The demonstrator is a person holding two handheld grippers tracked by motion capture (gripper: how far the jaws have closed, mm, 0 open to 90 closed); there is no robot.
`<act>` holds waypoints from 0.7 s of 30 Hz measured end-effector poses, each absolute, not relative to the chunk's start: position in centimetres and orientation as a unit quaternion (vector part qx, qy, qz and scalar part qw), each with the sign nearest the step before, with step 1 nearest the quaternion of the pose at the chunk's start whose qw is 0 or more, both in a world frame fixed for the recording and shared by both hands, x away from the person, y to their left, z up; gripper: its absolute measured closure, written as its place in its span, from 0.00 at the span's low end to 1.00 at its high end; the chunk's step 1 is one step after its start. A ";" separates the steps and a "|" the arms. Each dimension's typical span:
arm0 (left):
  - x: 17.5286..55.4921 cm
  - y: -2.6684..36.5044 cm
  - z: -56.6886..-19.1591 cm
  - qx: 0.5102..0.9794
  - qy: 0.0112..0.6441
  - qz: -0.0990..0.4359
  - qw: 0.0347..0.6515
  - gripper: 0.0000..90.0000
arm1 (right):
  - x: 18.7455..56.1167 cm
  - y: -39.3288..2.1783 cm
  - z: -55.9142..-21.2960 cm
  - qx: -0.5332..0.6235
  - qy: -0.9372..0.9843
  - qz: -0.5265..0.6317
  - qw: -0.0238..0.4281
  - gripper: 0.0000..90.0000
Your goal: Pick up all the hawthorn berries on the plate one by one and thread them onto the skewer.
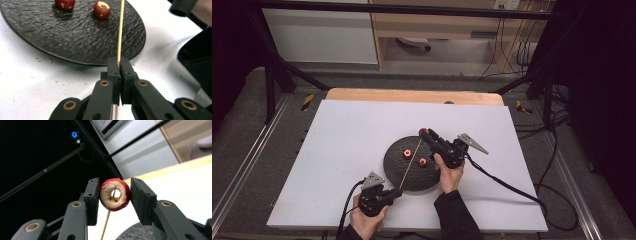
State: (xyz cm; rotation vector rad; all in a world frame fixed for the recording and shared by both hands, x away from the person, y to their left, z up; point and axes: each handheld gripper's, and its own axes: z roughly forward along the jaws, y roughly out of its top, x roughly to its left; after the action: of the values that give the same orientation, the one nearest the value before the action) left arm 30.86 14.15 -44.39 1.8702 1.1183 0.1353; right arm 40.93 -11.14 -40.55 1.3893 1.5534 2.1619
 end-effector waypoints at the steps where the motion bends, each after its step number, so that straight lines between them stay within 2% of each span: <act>1: 30.9 14.2 -44.4 0.762 0.454 0.057 0.459 0.98 | 40.9 -11.2 -40.5 0.464 0.519 0.714 0.064 0.67; 9: 31.0 14.8 -44.5 0.757 0.459 0.056 0.462 0.97 | 41.1 -11.2 -40.5 0.466 0.522 0.714 0.034 0.68; 11: 30.8 14.4 -44.4 0.751 0.459 0.046 0.472 0.97 | 41.2 -11.0 -40.8 0.463 0.508 0.725 0.038 0.68; 15: 30.2 13.5 -44.5 0.728 0.475 0.026 0.493 0.98 | 41.1 -10.4 -41.6 0.454 0.491 0.740 0.072 0.68; 21: 29.5 12.8 -44.6 0.717 0.487 0.024 0.498 0.98 | 41.2 -10.1 -42.2 0.451 0.479 0.749 0.076 0.68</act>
State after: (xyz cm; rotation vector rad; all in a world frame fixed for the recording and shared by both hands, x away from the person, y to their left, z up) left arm 29.54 12.77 -44.62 1.7368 1.1787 0.0572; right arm 41.16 -10.10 -42.15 1.3516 1.4366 2.2477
